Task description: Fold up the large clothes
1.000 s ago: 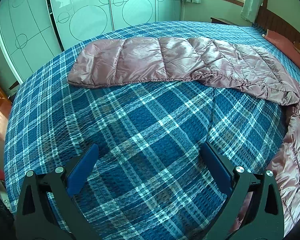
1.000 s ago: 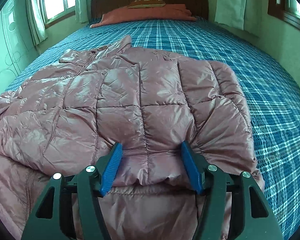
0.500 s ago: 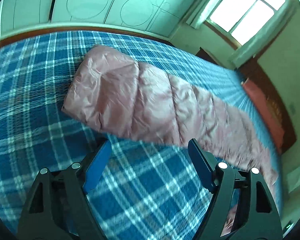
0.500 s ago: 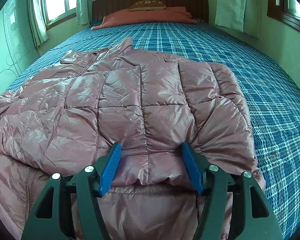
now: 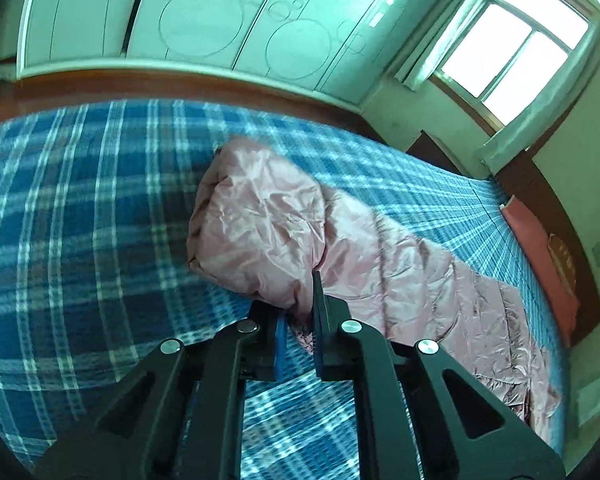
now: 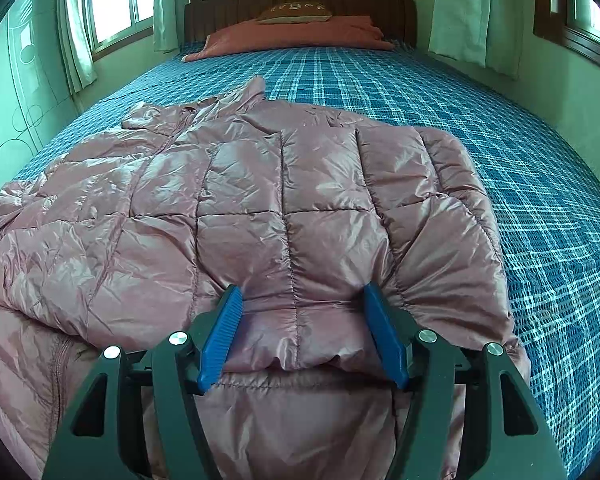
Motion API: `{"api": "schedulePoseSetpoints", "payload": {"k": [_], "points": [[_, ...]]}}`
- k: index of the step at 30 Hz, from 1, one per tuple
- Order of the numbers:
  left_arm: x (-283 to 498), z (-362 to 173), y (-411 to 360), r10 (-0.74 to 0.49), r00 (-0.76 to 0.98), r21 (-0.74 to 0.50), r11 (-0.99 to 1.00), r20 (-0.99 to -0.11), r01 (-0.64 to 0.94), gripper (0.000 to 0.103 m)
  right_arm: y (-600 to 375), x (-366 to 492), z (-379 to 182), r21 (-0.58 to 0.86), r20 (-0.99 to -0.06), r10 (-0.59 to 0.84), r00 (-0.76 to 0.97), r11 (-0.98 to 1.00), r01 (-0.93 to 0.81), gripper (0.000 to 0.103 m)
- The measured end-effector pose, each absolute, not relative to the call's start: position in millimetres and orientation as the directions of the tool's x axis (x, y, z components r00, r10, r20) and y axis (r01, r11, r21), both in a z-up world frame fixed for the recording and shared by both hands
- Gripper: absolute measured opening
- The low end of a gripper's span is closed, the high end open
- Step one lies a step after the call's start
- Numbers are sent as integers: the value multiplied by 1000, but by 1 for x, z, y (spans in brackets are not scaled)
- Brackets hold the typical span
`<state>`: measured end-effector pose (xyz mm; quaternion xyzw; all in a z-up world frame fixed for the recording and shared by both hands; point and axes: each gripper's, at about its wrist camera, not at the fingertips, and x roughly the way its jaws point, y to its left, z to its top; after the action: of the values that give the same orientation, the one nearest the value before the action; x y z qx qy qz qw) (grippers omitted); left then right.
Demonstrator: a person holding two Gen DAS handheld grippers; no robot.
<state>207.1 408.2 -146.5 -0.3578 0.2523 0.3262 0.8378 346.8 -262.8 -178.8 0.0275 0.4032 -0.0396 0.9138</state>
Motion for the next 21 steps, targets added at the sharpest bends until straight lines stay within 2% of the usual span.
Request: {"api": "schedulePoseSetpoints", "payload": {"k": [4,9,14,17,21], "points": [[237,-109,354,394,713,-344,675,-580,-653,8,-263,347,-178,23,-738,-48,673,995,96,63],[286,-83,270,308,796,-259,832,-521,-491,8,-264,346,-178,32,-736,-42,675,995,97,63],[326,-78,176,166,838,-200,930,-520,-308,8,-265,346,-178,36,-735,-40,677,995,98,63],[342,-79,116,103,847,-125,973,-521,-196,8,-266,346,-177,43,-734,-34,679,994,97,63],[353,-97,50,31,830,-60,995,-557,-78,7,-268,345,-177,57,-732,-24,680,994,97,63]]}}
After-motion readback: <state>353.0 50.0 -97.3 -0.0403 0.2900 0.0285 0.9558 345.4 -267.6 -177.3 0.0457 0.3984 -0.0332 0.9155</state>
